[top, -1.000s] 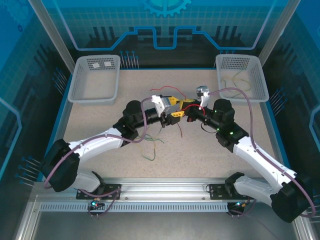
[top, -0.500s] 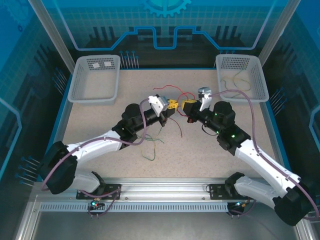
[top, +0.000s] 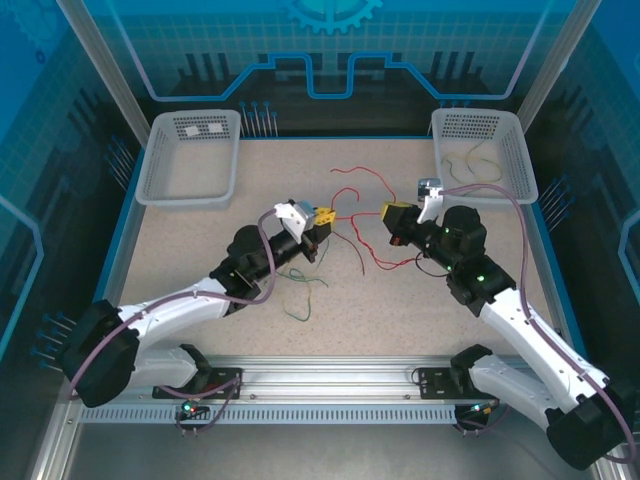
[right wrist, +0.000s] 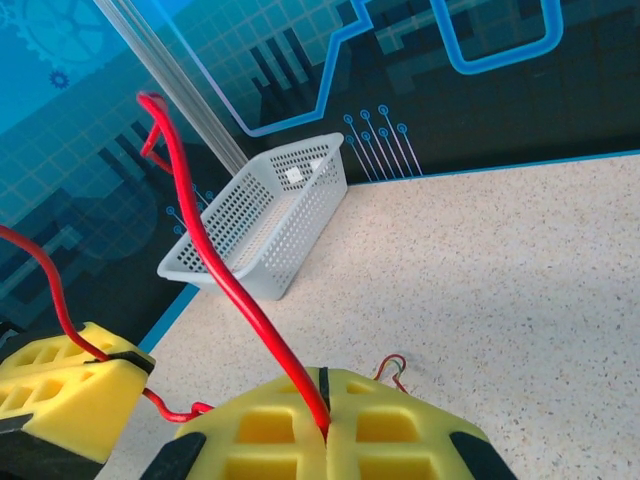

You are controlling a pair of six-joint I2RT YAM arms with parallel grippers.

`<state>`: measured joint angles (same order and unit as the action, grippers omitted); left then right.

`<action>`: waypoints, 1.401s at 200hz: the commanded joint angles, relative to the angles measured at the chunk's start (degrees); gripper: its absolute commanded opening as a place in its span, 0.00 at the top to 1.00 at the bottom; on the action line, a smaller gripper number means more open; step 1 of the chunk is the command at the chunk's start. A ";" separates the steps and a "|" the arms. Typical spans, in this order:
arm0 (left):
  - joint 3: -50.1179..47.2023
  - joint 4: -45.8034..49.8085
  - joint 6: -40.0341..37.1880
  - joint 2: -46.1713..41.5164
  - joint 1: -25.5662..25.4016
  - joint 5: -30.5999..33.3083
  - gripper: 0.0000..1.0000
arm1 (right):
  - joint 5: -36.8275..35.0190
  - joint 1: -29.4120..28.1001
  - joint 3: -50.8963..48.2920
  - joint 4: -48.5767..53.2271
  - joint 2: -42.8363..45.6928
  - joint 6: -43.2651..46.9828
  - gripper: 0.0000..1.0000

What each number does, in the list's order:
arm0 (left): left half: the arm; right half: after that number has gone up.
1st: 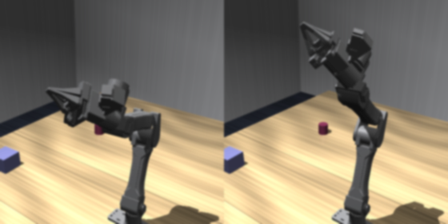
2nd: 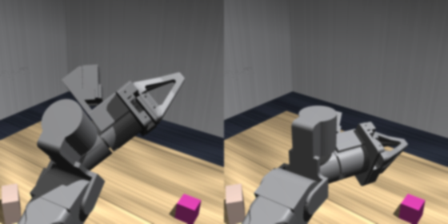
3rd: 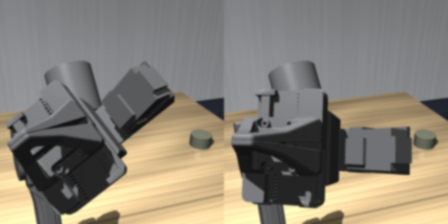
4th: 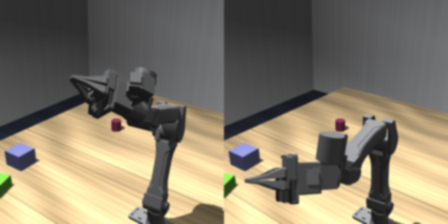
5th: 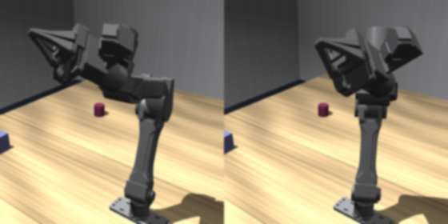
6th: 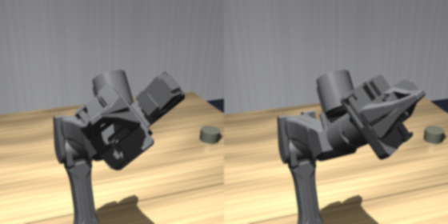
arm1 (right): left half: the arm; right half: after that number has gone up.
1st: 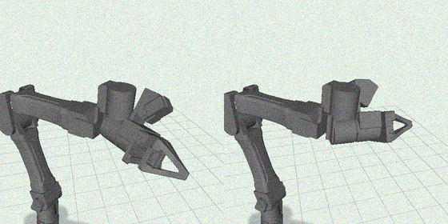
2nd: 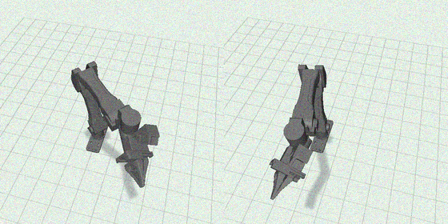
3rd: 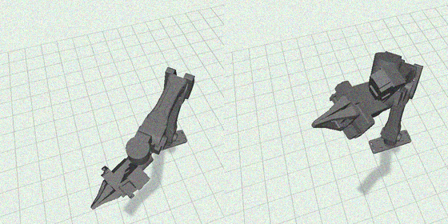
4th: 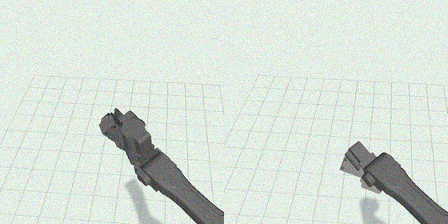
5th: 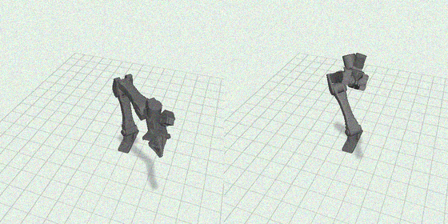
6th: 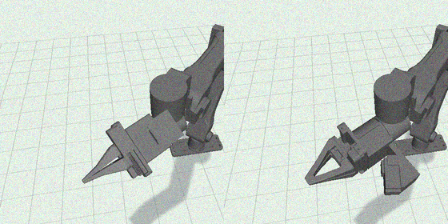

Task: Untangle the cables

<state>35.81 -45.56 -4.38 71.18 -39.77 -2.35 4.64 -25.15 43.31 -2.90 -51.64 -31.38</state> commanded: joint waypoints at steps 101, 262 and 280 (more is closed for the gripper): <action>-5.20 -0.51 5.84 -7.35 9.36 3.29 1.00 | -8.06 14.73 1.43 8.00 2.26 -4.11 1.00; 7.19 5.66 4.86 2.22 8.09 -23.89 0.19 | 26.92 -2.38 13.42 1.38 -11.92 14.37 1.00; 8.05 5.58 5.10 3.74 7.55 -24.13 0.18 | 27.37 -3.91 14.06 0.24 -12.90 14.42 1.00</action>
<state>41.76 -41.80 1.17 72.64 -31.44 -23.51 29.61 -27.14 55.31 -2.17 -63.13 -19.97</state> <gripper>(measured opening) 0.819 0.044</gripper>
